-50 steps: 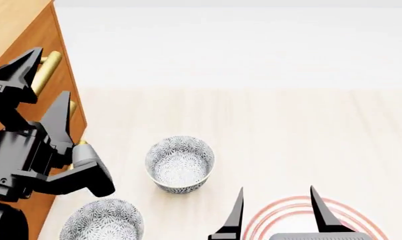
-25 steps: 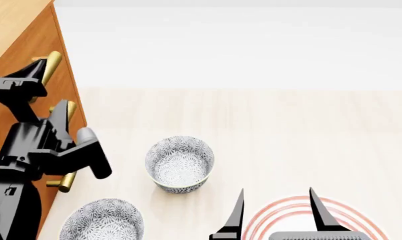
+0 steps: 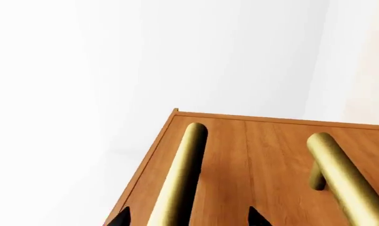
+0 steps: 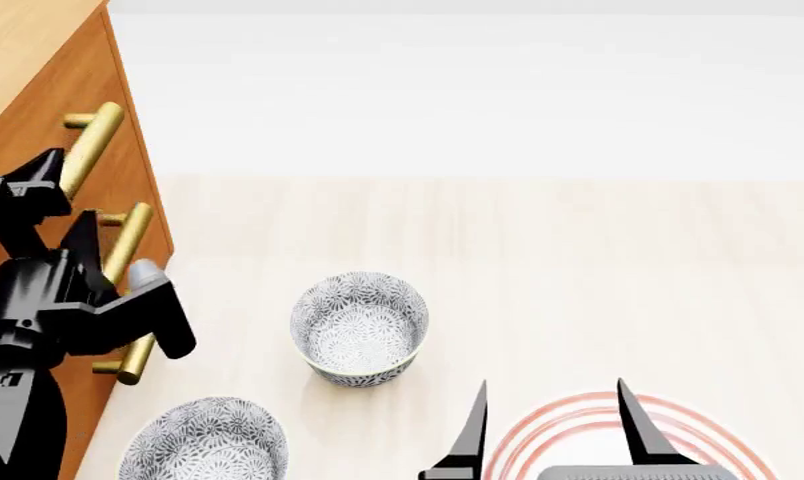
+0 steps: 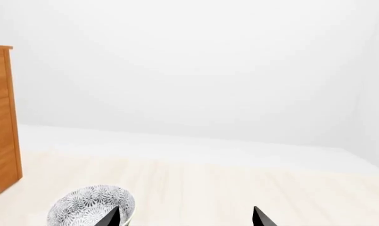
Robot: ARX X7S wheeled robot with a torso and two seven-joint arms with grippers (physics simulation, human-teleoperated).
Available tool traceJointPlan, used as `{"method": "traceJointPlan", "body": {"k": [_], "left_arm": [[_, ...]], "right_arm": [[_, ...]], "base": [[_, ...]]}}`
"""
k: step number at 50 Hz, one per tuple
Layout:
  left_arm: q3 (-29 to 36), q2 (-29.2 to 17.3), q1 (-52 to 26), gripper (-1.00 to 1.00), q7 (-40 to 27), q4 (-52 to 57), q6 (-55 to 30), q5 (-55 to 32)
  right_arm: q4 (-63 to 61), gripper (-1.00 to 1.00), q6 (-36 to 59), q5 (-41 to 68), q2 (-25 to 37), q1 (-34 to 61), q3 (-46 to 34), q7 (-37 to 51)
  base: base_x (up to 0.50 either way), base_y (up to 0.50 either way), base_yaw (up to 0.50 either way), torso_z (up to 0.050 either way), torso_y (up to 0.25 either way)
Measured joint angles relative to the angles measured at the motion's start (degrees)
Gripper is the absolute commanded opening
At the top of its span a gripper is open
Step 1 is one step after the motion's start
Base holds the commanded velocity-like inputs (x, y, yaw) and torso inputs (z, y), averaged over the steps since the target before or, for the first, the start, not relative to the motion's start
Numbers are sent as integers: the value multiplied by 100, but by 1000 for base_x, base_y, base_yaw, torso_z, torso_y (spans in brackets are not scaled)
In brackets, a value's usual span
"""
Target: Open the top drawer of the cabinet.
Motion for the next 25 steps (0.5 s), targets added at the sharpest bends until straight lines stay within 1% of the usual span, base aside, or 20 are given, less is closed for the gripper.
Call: {"method": "traceJointPlan", "body": {"k": [13,25], "left_arm": [[-3,-20,-12,-100,-40,164,-186,56],[18,70,-28,-100,155,252,-374,200]], "right_arm": [[33,100,-30,30,44,-11,-50,56],[110,100,-77,84,87,-14,-58,94]], "base": [[0,0,0,0,0],[5,0,-2,0,0]]}}
